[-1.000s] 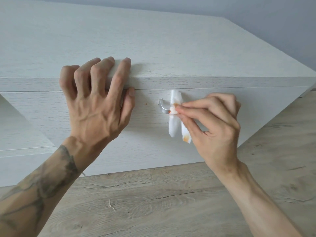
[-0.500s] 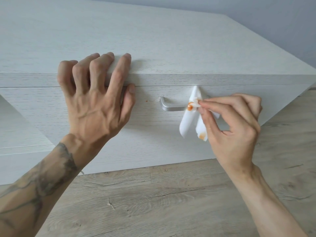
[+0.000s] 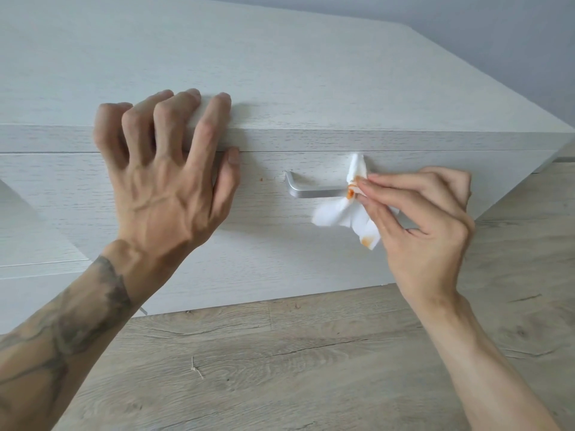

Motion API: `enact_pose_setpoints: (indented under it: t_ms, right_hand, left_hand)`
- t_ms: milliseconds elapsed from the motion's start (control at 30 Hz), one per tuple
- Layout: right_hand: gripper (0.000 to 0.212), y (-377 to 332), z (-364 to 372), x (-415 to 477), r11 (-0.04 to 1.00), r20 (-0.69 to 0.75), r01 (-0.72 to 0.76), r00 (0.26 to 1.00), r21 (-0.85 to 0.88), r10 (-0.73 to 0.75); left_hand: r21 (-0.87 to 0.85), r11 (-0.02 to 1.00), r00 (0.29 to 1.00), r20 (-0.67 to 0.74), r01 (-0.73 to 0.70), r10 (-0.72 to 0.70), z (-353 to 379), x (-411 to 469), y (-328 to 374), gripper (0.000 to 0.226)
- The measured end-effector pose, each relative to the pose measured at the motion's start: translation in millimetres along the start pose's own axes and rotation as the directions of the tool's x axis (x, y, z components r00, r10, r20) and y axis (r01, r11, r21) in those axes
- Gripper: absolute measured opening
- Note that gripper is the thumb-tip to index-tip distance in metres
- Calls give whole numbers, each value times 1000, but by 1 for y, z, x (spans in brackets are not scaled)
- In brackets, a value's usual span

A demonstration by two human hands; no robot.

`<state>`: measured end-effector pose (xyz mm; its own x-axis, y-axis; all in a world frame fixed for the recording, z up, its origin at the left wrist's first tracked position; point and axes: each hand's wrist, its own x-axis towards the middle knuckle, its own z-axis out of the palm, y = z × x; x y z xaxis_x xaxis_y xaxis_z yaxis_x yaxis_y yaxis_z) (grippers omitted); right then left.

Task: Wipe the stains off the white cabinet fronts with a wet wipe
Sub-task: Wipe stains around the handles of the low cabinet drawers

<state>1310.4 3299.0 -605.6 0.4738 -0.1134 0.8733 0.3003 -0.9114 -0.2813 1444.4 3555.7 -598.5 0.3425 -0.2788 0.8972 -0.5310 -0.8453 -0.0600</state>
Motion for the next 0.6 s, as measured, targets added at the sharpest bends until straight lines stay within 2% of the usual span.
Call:
enact_pose_setpoints:
  t_ms: [233,367,500,600]
  right_hand:
    - [7,-2,4,11,998,55,60,997,10,-61]
    - [7,-7,5,5,999,22,-10,1000,36,9]
    - [6,-35,34,12,997,14,53,998,57,-54]
    - [6,-41,38,9,998,-27,60,998,12,-60]
  left_hand:
    - [11,1000,1000,-15,3,-3,1,0,0,45]
    - [13,1000,1000,-14,6,-6,1,0,0,46]
    - [20,1000,1000,-22,-2,3,3,0,0,47]
    - [35,999,1000,-24,-9,10,5,0,-2,47]
